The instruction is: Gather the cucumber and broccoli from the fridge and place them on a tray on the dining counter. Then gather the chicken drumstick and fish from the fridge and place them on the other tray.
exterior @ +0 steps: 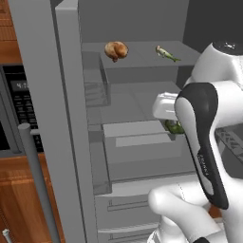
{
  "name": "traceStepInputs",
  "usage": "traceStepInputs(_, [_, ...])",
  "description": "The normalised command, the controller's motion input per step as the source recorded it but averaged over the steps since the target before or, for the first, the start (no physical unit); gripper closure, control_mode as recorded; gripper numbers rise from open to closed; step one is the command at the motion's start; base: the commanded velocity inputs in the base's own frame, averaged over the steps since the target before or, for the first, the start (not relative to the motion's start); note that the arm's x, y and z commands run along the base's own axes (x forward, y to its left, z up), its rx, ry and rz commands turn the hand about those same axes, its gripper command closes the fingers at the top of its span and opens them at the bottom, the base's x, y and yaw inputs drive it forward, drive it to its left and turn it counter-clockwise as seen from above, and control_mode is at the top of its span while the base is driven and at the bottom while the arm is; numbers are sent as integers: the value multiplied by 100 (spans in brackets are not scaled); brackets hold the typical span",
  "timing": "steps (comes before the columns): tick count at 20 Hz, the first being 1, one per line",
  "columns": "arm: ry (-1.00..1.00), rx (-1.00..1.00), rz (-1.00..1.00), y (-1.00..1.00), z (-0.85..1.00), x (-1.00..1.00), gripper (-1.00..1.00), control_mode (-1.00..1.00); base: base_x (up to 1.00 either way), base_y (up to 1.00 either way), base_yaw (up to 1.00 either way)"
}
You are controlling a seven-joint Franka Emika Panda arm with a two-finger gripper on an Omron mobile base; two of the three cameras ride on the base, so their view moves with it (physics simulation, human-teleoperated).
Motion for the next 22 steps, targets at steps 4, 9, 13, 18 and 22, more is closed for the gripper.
traceStepInputs(4, [0, 0, -1, -1, 0, -15, 100, -100, 0, 0, 0])
traceStepInputs(9, [0, 0, 0, 0, 0, 0, 100, -100, 0, 0, 0])
traceStepInputs(13, [-3, 0, 0, -23, -9, -50, 100, -100, 0, 0, 0])
traceStepInputs(18, [0, 0, 0, -24, -11, -48, 100, 100, -11, -3, 0])
traceStepInputs(22, [0, 0, 0, 0, 0, 0, 100, 100, -59, -3, -1])
